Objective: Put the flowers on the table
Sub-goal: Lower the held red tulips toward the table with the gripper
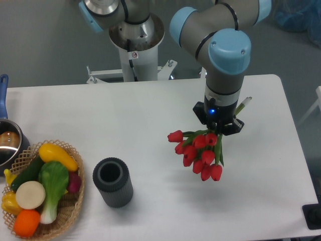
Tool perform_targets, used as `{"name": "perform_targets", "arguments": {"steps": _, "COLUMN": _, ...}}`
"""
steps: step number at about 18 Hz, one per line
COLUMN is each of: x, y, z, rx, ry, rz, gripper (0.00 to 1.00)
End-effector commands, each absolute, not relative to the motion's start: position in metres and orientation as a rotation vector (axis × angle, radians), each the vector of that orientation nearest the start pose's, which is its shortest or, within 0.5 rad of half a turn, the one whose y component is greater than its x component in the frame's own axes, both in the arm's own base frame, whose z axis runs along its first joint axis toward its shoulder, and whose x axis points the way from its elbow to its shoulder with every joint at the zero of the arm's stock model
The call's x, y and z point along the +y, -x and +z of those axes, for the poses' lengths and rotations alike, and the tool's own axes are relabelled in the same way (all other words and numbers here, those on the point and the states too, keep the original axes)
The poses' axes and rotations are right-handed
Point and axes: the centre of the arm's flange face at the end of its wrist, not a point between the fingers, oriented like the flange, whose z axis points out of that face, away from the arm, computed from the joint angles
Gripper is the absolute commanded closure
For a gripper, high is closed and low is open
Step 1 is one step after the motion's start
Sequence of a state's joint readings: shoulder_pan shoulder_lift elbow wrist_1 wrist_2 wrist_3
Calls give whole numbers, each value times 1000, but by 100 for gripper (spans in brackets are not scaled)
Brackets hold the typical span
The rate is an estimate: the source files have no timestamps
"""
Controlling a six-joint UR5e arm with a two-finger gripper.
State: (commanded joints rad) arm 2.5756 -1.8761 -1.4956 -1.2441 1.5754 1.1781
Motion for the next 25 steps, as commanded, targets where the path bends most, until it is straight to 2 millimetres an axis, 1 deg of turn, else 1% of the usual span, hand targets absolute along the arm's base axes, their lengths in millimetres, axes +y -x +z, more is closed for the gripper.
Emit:
{"name": "perform_targets", "arguments": {"steps": 5, "x": 445, "y": 449, "z": 384, "rx": 266, "ry": 3087, "rz": 117, "gripper": 79}}
{"name": "perform_targets", "arguments": {"steps": 7, "x": 447, "y": 449, "z": 379, "rx": 266, "ry": 3081, "rz": 98, "gripper": 78}}
{"name": "perform_targets", "arguments": {"steps": 10, "x": 445, "y": 447, "z": 371, "rx": 257, "ry": 3078, "rz": 91, "gripper": 79}}
{"name": "perform_targets", "arguments": {"steps": 12, "x": 444, "y": 445, "z": 359, "rx": 254, "ry": 3077, "rz": 99, "gripper": 79}}
{"name": "perform_targets", "arguments": {"steps": 15, "x": 436, "y": 432, "z": 317, "rx": 256, "ry": 3069, "rz": 122, "gripper": 81}}
{"name": "perform_targets", "arguments": {"steps": 16, "x": 435, "y": 430, "z": 308, "rx": 256, "ry": 3069, "rz": 117, "gripper": 82}}
{"name": "perform_targets", "arguments": {"steps": 17, "x": 436, "y": 431, "z": 306, "rx": 256, "ry": 3070, "rz": 115, "gripper": 82}}
{"name": "perform_targets", "arguments": {"steps": 20, "x": 439, "y": 434, "z": 291, "rx": 238, "ry": 3081, "rz": 88, "gripper": 82}}
{"name": "perform_targets", "arguments": {"steps": 25, "x": 452, "y": 427, "z": 275, "rx": 252, "ry": 3083, "rz": 51, "gripper": 81}}
